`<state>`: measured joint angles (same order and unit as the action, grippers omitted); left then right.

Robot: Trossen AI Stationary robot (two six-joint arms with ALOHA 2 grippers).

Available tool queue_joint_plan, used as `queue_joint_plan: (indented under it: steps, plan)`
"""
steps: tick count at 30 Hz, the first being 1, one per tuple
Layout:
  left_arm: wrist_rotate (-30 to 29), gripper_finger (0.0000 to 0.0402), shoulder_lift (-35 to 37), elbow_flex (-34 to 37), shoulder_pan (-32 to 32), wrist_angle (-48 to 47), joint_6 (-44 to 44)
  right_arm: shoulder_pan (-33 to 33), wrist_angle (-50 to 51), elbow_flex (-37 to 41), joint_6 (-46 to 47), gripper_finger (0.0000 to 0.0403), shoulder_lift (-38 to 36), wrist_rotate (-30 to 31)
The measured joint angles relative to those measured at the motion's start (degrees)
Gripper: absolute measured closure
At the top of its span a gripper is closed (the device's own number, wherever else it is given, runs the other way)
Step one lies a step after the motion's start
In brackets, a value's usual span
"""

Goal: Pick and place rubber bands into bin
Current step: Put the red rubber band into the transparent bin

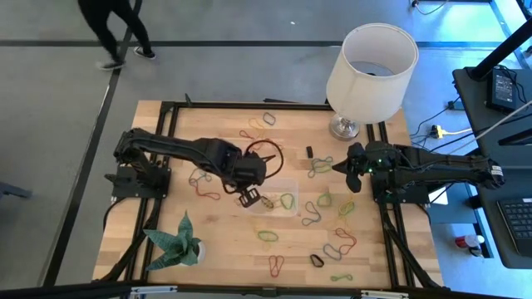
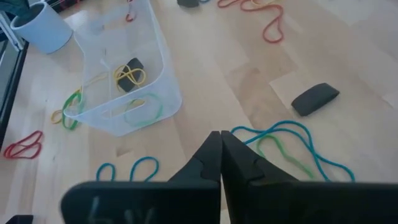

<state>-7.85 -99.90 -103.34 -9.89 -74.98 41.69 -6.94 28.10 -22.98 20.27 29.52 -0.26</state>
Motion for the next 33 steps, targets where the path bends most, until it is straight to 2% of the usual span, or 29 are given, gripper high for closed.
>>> queue_joint_plan:
  steps: [5,8,13,23,27,33]
  plan:
    - [-3.6,0.0399,-0.6,-2.3,-0.3,2.5,-1.6,0.0,0.0,0.0,0.0,0.0399,0.0,0.0]
    - [-3.7,0.0399,-1.9,-2.4,-0.1,7.1,-5.2,0.0,0.0,0.0,0.1,0.0399,0.0,0.0]
    - [-3.4,0.0399,-6.2,-2.3,0.9,9.5,-12.2,0.0,0.0,0.0,0.2,0.0399,0.0,0.0]
    - [3.5,0.0399,-19.8,-2.3,2.9,10.4,-24.2,0.0,0.0,-0.1,2.2,0.0399,0.0,-0.3]
    - [6.5,0.0399,-23.6,-2.3,3.2,10.6,-24.9,0.0,0.0,-0.1,3.1,0.0399,0.0,-1.4]
    - [7.3,0.0386,-25.0,-2.3,3.4,11.1,-24.5,0.0,0.0,-0.1,3.5,0.0399,0.0,-1.4]
